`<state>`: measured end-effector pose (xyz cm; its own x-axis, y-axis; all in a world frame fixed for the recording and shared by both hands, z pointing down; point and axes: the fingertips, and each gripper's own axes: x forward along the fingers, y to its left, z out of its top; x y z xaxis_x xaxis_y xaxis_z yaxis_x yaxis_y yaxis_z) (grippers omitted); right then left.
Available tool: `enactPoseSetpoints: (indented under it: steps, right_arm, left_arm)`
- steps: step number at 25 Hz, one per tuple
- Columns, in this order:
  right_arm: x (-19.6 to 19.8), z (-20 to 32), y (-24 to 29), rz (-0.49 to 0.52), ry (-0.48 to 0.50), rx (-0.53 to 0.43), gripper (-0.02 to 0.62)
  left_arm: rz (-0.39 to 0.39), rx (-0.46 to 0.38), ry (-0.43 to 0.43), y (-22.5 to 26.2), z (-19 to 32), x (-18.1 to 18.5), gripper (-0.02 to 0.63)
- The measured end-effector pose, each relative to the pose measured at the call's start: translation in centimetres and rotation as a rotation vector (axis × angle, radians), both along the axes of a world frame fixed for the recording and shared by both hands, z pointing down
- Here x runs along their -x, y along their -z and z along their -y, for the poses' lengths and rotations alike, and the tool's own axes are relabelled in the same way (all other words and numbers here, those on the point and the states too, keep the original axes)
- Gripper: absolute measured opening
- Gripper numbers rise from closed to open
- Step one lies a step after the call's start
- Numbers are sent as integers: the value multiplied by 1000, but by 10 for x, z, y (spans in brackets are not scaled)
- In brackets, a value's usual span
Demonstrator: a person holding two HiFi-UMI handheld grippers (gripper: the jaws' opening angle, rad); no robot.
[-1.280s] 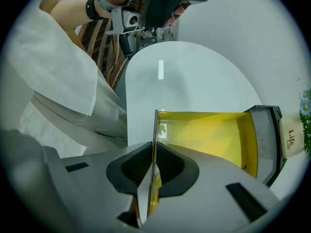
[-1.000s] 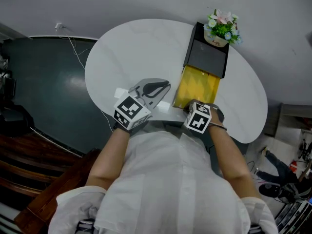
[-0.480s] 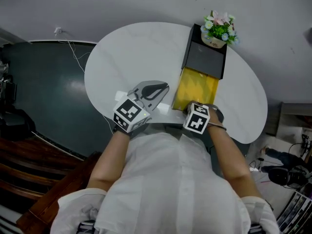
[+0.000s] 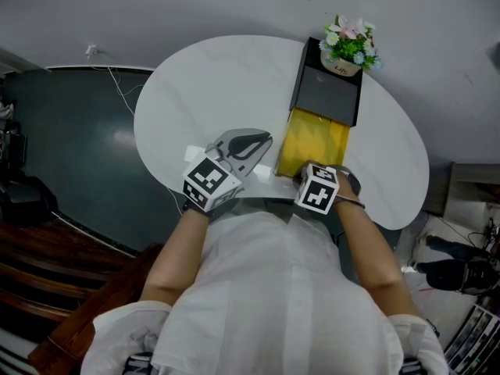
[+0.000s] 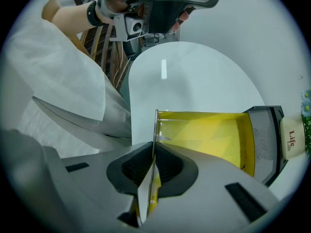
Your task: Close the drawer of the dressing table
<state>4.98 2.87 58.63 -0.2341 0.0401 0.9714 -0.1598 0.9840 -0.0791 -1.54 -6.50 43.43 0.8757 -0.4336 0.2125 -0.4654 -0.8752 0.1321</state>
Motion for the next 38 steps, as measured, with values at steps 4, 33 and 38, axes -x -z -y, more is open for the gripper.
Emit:
enactPoseSetpoints:
  steps: [4,33,38]
  right_arm:
    - [-7,3,-2,-24,21,-13,21]
    - [-21,56,5,-22,-24,-81,20]
    - [-22,61,2,-22,-21,-72,21]
  left_arm:
    - [0,4,3,-2,5,-1,20]
    - [7,10,1,-3,22,-19,20]
    - [5,20,9,-3,28,-21,20]
